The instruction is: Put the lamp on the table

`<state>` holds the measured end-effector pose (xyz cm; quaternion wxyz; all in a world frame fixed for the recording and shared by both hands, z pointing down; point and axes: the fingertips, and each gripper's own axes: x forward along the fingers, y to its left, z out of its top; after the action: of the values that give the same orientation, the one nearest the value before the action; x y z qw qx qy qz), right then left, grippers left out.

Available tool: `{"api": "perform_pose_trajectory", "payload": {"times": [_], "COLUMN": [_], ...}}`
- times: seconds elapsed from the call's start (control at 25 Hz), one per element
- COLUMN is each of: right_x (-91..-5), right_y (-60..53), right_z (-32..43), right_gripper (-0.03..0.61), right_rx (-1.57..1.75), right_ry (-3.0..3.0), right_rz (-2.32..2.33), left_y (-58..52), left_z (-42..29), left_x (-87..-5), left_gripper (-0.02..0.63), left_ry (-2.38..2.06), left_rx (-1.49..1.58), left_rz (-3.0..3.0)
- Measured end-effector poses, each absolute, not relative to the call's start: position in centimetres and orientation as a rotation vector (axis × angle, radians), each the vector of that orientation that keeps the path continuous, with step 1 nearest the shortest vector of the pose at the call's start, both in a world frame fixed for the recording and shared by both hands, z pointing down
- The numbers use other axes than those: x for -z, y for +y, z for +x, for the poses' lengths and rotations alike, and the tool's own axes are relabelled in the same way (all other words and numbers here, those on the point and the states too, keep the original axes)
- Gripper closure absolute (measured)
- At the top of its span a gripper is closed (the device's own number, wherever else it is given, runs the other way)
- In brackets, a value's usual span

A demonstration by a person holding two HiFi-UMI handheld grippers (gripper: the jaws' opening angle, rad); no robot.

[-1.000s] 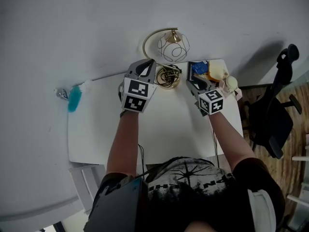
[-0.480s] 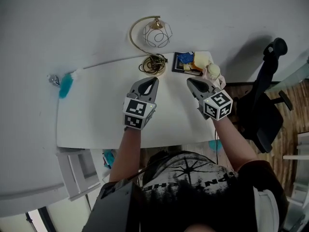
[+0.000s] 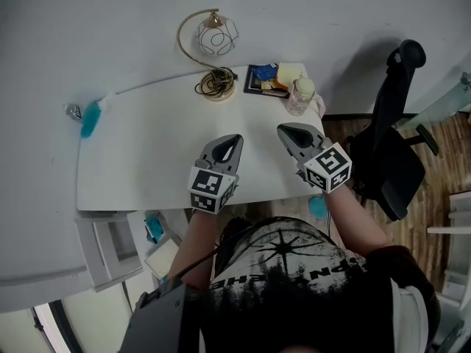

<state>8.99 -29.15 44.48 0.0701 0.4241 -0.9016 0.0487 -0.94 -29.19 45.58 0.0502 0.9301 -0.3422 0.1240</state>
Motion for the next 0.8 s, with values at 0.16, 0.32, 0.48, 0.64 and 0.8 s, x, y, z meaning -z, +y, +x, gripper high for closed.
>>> {"api": "perform_pose_trajectory", "payload": {"times": [0.16, 0.32, 0.48, 0.64, 0.8], "right_x": [-44.9, -45.0, -44.8, -44.9, -44.9], "right_y": [-27.4, -26.4, -25.8, -25.5, -25.4], "right_z": [9.6, 10.3, 10.5, 10.3, 10.4], "right_gripper": [0.560, 0.560, 0.560, 0.560, 0.560], "right_rx": [-0.146, -0.149, -0.143, -0.135, -0.132], "right_ry": [-2.719, -2.717, -2.721, -2.718, -2.708], "right_rz": [1.263, 1.262, 1.268, 1.261, 1.267], "left_y": [-26.9, -26.1, -25.7, -25.6, -25.6], "left_z": [0.2, 1.0, 1.7, 2.1, 2.1], "left_x": [-46.6, -46.6, -46.7, -46.8, -46.7], "left_gripper": [0.598, 0.598, 0.598, 0.598, 0.598], "left_ry": [-1.012, -0.997, -0.980, -0.971, -0.971], "left_rx": [-0.373, -0.382, -0.421, -0.431, -0.443], "left_rz": [2.813, 2.812, 2.823, 2.817, 2.816]}}
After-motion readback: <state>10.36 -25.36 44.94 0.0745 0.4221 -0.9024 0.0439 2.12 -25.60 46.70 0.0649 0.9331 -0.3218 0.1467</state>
